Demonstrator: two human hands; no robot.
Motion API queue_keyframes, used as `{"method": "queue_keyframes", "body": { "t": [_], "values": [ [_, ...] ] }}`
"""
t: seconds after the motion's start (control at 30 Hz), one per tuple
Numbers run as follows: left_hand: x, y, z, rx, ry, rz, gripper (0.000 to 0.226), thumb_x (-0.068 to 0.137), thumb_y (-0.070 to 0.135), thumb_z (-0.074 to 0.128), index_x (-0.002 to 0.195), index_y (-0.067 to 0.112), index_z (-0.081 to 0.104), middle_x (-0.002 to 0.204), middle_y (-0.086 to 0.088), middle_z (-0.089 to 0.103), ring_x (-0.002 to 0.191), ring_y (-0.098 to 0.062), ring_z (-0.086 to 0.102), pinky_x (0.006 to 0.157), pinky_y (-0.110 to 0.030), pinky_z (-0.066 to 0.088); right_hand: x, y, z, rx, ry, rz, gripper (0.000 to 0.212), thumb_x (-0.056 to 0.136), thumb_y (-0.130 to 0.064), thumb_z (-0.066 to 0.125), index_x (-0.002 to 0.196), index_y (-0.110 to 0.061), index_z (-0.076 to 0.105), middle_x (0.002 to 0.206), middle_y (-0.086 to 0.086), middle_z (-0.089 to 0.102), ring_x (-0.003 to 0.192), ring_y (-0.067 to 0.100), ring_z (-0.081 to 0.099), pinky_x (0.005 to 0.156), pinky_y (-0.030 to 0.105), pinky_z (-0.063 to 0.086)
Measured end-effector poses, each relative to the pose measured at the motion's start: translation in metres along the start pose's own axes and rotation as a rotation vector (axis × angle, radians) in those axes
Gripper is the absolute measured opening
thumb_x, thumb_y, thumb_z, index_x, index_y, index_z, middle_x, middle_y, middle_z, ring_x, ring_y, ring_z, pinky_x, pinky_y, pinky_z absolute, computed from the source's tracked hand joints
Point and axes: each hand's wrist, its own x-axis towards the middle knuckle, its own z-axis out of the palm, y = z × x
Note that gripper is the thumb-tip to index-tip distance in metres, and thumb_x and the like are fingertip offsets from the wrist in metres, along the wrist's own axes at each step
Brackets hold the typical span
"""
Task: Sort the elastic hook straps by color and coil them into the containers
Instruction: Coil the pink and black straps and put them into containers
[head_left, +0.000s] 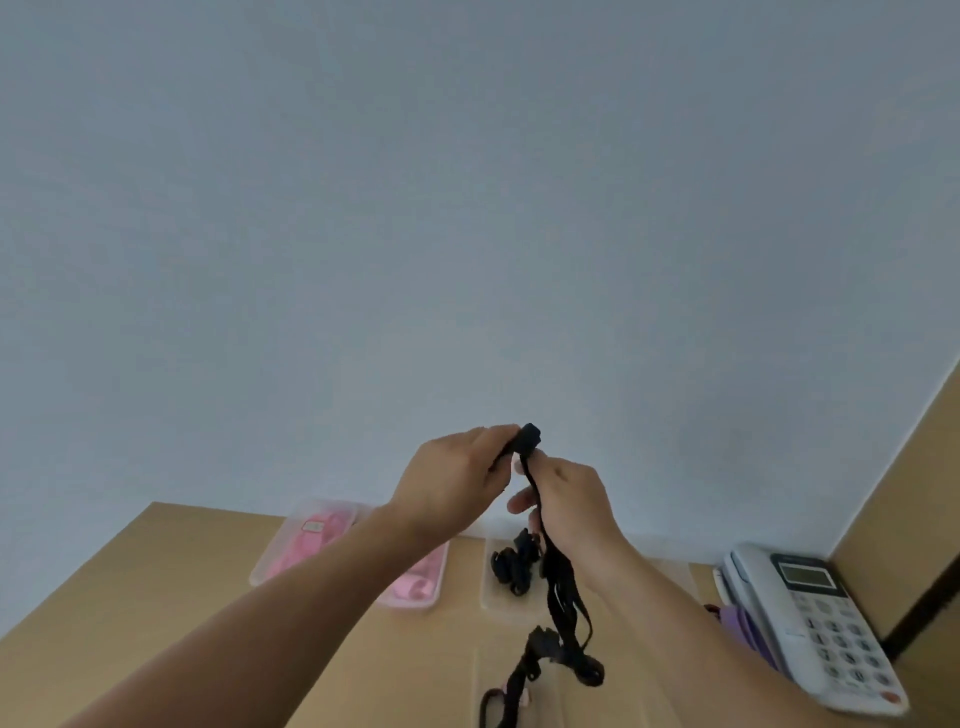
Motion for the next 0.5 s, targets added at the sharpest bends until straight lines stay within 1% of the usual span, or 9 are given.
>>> {"method": "queue_keyframes", "body": {
  "t": [0.1,0.17,0.2,0.27,0.33,0.37,0.4,0.43,0.5],
  "values": [
    [0.006,-0.004,0.003,0.091,0.083,0.069,0.035,0.065,-0.002,0.078,0.098,0.007,0.075,0.059,-0.002,0.061,0.047,-0.024,0.057,0.038,-0.026,0.043,0.000,-0.004,0.019,-0.023,0.046,-0.031,0.037,0.098,-0.031,0.040,0.077,-0.015,0.066,0.069,-0.001,0.073,0.045,0.011,0.057,0.054,0.029,0.045],
    [0.009,-0.010,0.004,0.179,0.133,0.199,0.041,0.053,0.000,0.080,0.093,0.007,0.075,0.054,0.000,0.053,0.043,-0.021,0.049,0.037,-0.022,0.036,0.002,-0.008,0.023,-0.004,0.045,-0.043,0.037,0.095,-0.028,0.039,0.071,-0.016,0.063,0.066,0.000,0.072,0.046,0.013,0.056,0.053,0.030,0.043],
    [0.010,-0.015,0.004,0.218,0.153,0.267,0.040,0.053,0.001,0.079,0.092,0.006,0.075,0.054,0.000,0.051,0.043,-0.020,0.046,0.037,-0.022,0.033,0.003,-0.010,0.023,0.013,0.018,-0.037,0.038,0.094,-0.030,0.039,0.067,-0.018,0.062,0.066,0.001,0.071,0.047,0.014,0.055,0.055,0.031,0.042],
    [0.011,-0.026,0.002,0.251,0.181,0.357,0.031,0.064,0.005,0.069,0.094,0.005,0.076,0.055,0.001,0.051,0.046,-0.019,0.044,0.039,-0.023,0.032,0.005,-0.013,0.022,0.062,-0.057,-0.005,0.046,0.093,-0.040,0.037,0.060,-0.024,0.064,0.069,0.002,0.072,0.050,0.015,0.053,0.056,0.032,0.041],
    [0.008,-0.030,0.005,0.206,0.190,0.368,0.026,0.075,0.008,0.055,0.091,0.006,0.076,0.055,0.002,0.050,0.047,-0.018,0.043,0.039,-0.024,0.032,0.006,-0.015,0.022,0.108,-0.095,0.023,0.057,0.096,-0.054,0.032,0.061,-0.024,0.067,0.069,0.003,0.072,0.050,0.015,0.052,0.054,0.029,0.041],
    [0.006,-0.029,0.009,0.153,0.184,0.348,0.026,0.078,0.008,0.052,0.090,0.008,0.076,0.055,0.002,0.050,0.048,-0.017,0.043,0.040,-0.025,0.033,0.008,-0.015,0.022,0.116,-0.093,0.035,0.063,0.097,-0.060,0.029,0.062,-0.022,0.067,0.064,0.003,0.069,0.048,0.015,0.051,0.052,0.027,0.040],
    [0.003,-0.028,0.012,0.073,0.156,0.299,0.026,0.079,0.009,0.054,0.092,0.010,0.076,0.056,0.003,0.051,0.050,-0.017,0.044,0.042,-0.025,0.036,0.010,-0.014,0.022,0.117,-0.082,0.045,0.068,0.097,-0.063,0.028,0.062,-0.019,0.067,0.059,0.003,0.063,0.046,0.015,0.048,0.050,0.026,0.039],
    [0.000,-0.026,0.015,-0.048,0.088,0.203,0.026,0.079,0.011,0.058,0.098,0.014,0.075,0.059,0.004,0.053,0.055,-0.016,0.047,0.047,-0.026,0.040,0.012,-0.013,0.022,0.119,-0.066,0.052,0.070,0.097,-0.064,0.028,0.063,-0.017,0.067,0.055,0.004,0.056,0.045,0.015,0.045,0.049,0.026,0.037],
    [-0.004,-0.029,0.015,-0.420,-0.144,-0.089,0.033,0.081,0.021,0.063,0.111,0.031,0.072,0.074,0.007,0.057,0.069,-0.011,0.053,0.063,-0.022,0.046,0.015,-0.012,0.021,0.149,-0.034,0.067,0.068,0.097,-0.061,0.034,0.069,-0.010,0.070,0.056,0.007,0.050,0.047,0.017,0.042,0.050,0.028,0.036]
  ]
}}
